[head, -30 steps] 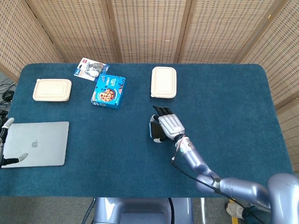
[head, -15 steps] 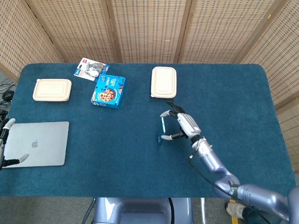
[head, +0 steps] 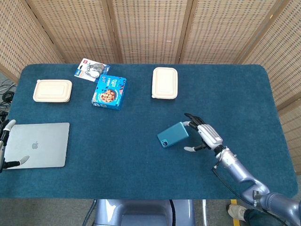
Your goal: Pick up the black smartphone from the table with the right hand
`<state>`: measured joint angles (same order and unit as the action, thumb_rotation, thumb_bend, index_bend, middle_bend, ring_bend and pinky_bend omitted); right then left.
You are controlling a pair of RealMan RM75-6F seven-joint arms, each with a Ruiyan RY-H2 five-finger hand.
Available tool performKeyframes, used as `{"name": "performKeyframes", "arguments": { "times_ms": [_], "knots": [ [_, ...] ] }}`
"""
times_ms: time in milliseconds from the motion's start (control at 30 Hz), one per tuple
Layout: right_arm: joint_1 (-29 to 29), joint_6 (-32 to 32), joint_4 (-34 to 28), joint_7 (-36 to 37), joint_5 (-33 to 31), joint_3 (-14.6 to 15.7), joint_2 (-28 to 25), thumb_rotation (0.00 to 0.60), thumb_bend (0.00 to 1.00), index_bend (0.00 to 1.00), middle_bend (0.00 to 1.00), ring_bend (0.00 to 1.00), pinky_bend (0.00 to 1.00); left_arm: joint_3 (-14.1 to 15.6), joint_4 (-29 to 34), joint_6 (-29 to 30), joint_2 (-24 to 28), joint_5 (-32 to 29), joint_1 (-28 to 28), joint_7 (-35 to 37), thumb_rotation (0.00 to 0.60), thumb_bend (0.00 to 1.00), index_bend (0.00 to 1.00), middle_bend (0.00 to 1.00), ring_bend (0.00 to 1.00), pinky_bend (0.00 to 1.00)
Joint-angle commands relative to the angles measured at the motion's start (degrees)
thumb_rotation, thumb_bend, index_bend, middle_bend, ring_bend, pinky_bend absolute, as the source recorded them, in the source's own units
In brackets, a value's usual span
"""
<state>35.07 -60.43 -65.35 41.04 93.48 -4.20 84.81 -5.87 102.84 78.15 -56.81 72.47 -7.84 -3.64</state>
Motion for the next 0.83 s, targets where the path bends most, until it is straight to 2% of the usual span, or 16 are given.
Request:
{"name": "performKeyframes", "arguments": {
  "times_ms": [33, 233, 367, 533, 667, 833],
  "knots": [
    [-1.3, -3.4, 2.0, 0.7, 2.2, 2.1, -1.5, 0.6, 0.0, 0.0, 0.0, 0.0, 0.0, 0.1, 0.2, 0.3, 0.0, 0.3, 0.1, -0.1, 0.6, 0.0, 0.0, 0.0, 0.0, 0.0],
    [-3.0, -8.8, -3.2, -2.2, 3.0, 1.9, -7.9, 0.6, 0.0, 0.0, 0.0, 0.0, 0.0, 0.4, 0.8, 1.4, 0.3, 1.6, 0.6, 0.2, 0.6, 0.0, 0.0, 0.0, 0.0, 0.0],
    [-5.4, -13.0, -8.2, -9.5, 2.6, 1.3, -13.1, 0.6, 0.0, 0.0, 0.0, 0.0, 0.0, 0.7, 1.1, 2.1, 0.7, 2.9, 1.0, 0.9, 0.6, 0.0, 0.0, 0.0, 0.0, 0.0],
    [-9.8, -17.0, -16.5, -18.0, 2.2, 2.7, -19.9, 0.6, 0.0, 0.0, 0.0, 0.0, 0.0, 1.3, 1.4, 3.4, 1.2, 5.1, 1.7, 2.0, 0.6, 0.0, 0.0, 0.0, 0.0, 0.0],
    [-14.5, -21.2, -21.3, -25.0, 2.8, 5.1, -22.7, 0.6, 0.0, 0.0, 0.0, 0.0, 0.0, 2.2, 1.3, 4.6, 1.0, 7.5, 2.2, 1.5, 0.6, 0.0, 0.0, 0.0, 0.0, 0.0],
    [-20.2, -25.6, -25.2, -34.4, 1.7, 6.9, -22.5, 0.6, 0.0, 0.0, 0.0, 0.0, 0.0, 3.1, 1.0, 6.0, 0.4, 9.8, 2.8, 0.7, 0.6, 0.0, 0.0, 0.0, 0.0, 0.0]
  ]
}}
